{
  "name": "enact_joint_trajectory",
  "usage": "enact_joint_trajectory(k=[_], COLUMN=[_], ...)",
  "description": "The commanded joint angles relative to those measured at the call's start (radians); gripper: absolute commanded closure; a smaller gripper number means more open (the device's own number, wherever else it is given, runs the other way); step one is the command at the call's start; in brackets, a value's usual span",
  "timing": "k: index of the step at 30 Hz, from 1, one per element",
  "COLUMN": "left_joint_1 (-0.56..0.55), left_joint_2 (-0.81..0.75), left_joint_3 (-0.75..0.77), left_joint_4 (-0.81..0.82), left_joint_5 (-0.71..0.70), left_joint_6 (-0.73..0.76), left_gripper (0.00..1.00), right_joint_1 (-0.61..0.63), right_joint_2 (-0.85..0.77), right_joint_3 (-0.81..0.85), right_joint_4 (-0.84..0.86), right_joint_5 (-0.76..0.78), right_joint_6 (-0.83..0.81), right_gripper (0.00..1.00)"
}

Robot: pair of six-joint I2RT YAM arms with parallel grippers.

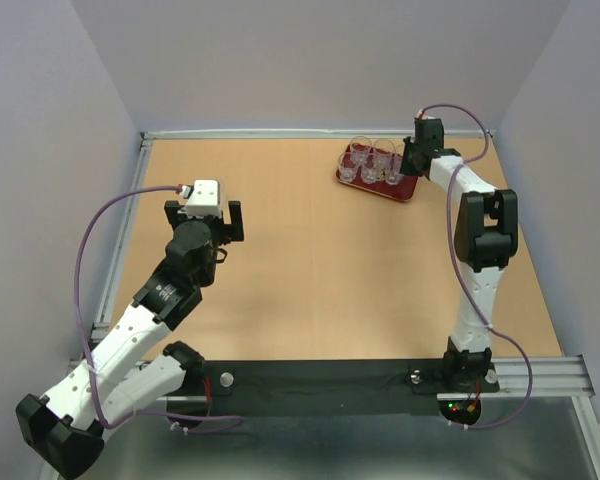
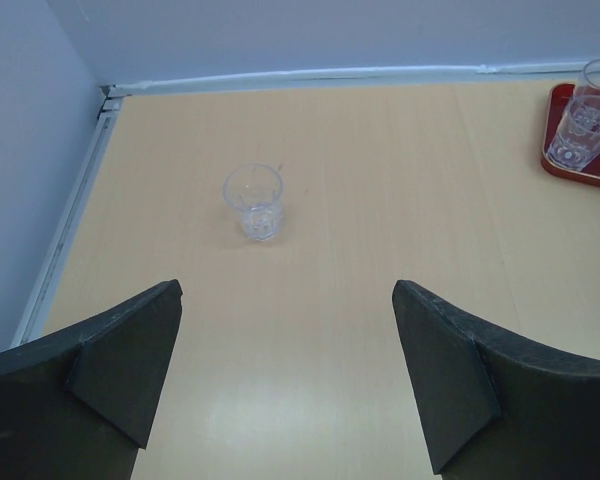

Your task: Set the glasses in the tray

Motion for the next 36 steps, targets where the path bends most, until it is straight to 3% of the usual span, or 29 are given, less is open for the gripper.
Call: enact_joint_trajectory(k=[1, 12, 22, 29, 31, 32, 36], left_joint_1=[0.005, 0.008, 0.017, 0.137, 0.221, 0.255, 0.393], left_joint_2=[0.000, -0.001, -0.001, 0.043, 0.072, 0.083, 0.175], left_joint_3=[-0.006, -0.006, -0.004, 0.016, 0.027, 0.030, 0.060], left_joint_4=[0.047, 0.049, 0.050, 0.062, 0.070, 0.073, 0.079], left_joint_5=[-0.016, -0.008, 0.007, 0.183, 0.280, 0.315, 0.535], left_joint_6=[0.012, 0.010, -0.007, -0.111, -0.143, -0.158, -0.322], left_gripper=[0.02, 0.02, 0.02, 0.02, 0.02, 0.02, 0.02], right_joint_1=[-0.005, -0.006, -0.020, -0.023, -0.023, -0.026, -0.026], right_joint_2=[0.012, -0.043, -0.165, -0.388, -0.447, -0.473, -0.629], right_joint_3=[0.063, 0.044, -0.015, -0.205, -0.298, -0.333, -0.501], right_joint_4=[0.050, 0.050, 0.055, 0.058, 0.058, 0.058, 0.058], right_joint_5=[-0.015, -0.046, -0.037, -0.262, -0.363, -0.395, -0.558], right_joint_6=[0.012, -0.005, -0.054, -0.211, -0.262, -0.276, -0.318], right_gripper=[0.75, 0.57, 0.56, 0.56, 0.56, 0.50, 0.50])
